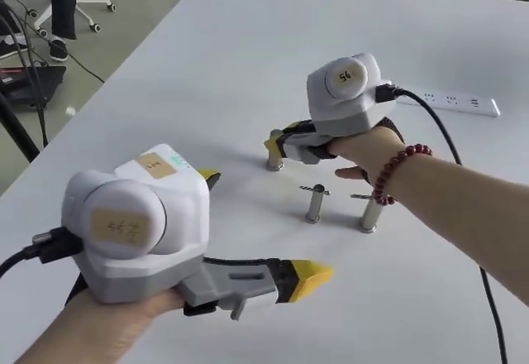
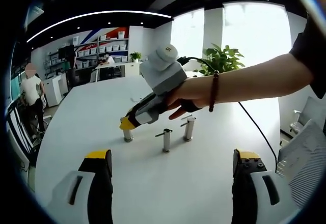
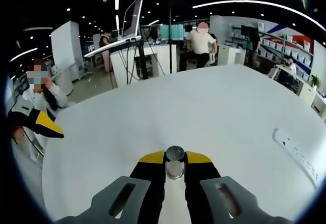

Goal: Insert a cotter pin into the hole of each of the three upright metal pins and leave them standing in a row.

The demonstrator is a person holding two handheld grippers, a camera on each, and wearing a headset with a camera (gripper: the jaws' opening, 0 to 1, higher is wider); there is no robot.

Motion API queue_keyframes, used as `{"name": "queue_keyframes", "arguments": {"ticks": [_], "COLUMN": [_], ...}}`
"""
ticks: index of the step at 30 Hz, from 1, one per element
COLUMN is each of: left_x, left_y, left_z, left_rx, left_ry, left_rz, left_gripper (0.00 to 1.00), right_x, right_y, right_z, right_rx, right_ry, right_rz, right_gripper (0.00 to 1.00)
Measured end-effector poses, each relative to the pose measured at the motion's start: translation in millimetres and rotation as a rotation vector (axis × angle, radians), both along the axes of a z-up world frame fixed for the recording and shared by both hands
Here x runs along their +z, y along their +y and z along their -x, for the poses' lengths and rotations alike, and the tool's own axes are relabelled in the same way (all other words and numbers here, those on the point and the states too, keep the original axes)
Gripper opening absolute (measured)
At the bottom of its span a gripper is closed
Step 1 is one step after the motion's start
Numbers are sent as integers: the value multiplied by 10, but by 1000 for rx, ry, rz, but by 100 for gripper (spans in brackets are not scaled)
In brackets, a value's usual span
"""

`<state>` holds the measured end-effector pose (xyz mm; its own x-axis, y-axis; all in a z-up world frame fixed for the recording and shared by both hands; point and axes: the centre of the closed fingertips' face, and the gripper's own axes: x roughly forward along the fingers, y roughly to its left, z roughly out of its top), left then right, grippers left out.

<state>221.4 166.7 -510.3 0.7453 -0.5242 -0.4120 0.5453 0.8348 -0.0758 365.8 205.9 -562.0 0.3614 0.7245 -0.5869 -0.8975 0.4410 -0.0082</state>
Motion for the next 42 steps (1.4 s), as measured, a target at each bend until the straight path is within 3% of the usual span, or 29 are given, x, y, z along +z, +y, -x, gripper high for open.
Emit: {"name": "queue_keyframes", "arguments": {"ticks": [11, 16, 32, 42], "left_x": [50, 63, 90, 80], "left_y": [13, 24, 3, -49], "left_z": [85, 131, 254, 326], "left_rx": [-16, -17, -21, -30], "left_ry": [-2, 0, 5, 14], "left_rz": [-14, -21, -35, -42], "left_gripper": [99, 99, 96, 96], "right_x": [78, 135, 160, 111], "right_y": [120, 171, -44, -338], "right_z": [305, 434, 914, 1158], "right_rx": [73, 134, 202, 189], "right_ry": [28, 1, 14, 23], "right_rz": [-10, 21, 22, 33], "right_gripper": [8, 8, 8, 8]}}
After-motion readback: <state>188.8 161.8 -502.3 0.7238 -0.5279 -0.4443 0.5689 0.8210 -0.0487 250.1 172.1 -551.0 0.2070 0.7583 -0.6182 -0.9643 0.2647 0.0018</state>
